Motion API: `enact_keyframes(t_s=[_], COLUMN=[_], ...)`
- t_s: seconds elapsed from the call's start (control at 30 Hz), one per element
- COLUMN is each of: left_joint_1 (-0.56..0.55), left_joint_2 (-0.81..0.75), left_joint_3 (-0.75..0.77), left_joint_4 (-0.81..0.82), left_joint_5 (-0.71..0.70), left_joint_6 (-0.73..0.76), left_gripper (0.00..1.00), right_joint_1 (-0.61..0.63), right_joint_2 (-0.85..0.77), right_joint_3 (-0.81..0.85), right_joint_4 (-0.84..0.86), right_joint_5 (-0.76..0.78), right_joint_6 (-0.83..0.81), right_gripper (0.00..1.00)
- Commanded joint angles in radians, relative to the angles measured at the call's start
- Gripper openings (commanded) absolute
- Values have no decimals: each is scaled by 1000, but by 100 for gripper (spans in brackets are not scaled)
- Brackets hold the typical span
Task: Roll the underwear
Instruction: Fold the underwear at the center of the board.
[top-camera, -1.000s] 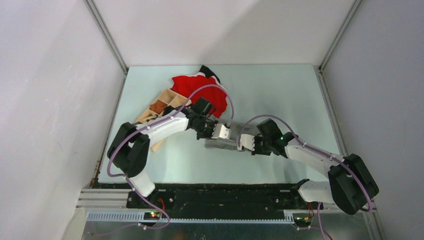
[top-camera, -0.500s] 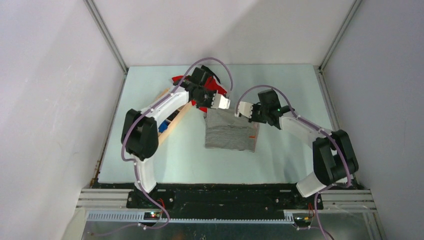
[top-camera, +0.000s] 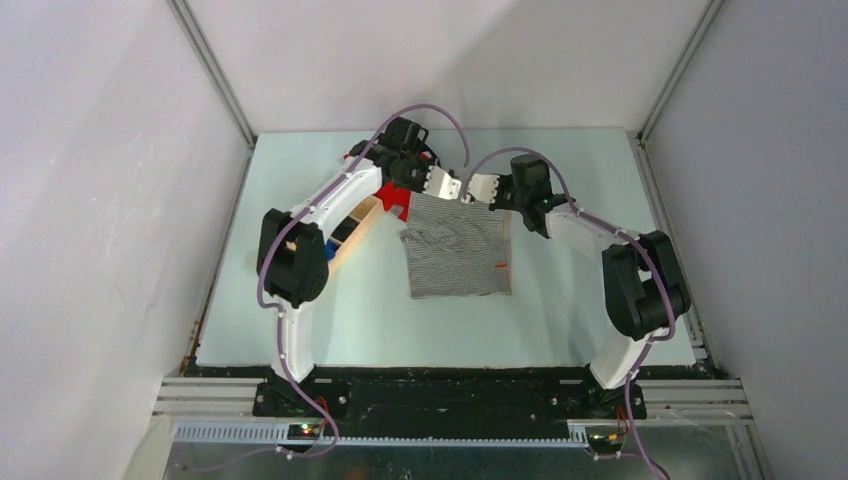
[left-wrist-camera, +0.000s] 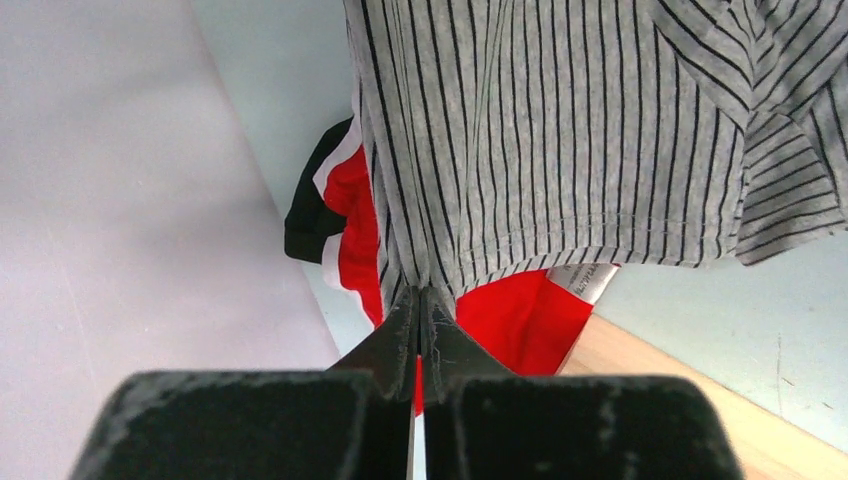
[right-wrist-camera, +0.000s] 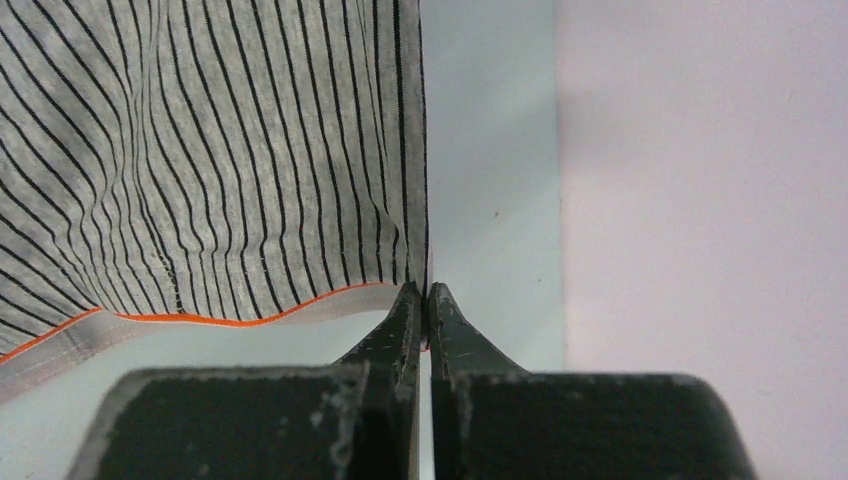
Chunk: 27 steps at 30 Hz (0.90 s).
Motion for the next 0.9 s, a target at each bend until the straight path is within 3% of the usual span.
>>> enact_keyframes(t_s=[0.0, 0.27, 0.5, 0.87], left_joint_1=[5, 5, -3, -58], left_joint_2=[-48, -204, -310, -322], left_joint_3=[-64, -277, -421, -465], left_joint_4=[66, 141, -2, -243], left_joint_5=[-30, 45, 124, 191], left_joint_6=[38, 71, 136, 95], left_gripper=[0, 0, 0, 0], right_joint_1=[-13, -11, 25, 89], right_joint_2=[-22, -174, -261, -356], right_joint_3=[36, -59, -174, -267], right_joint_4=[39, -129, -171, -287], right_joint_5=[-34, -233, -286, -336], right_joint_6=[-25, -87, -108, -79], right_gripper=[0, 0, 0, 0])
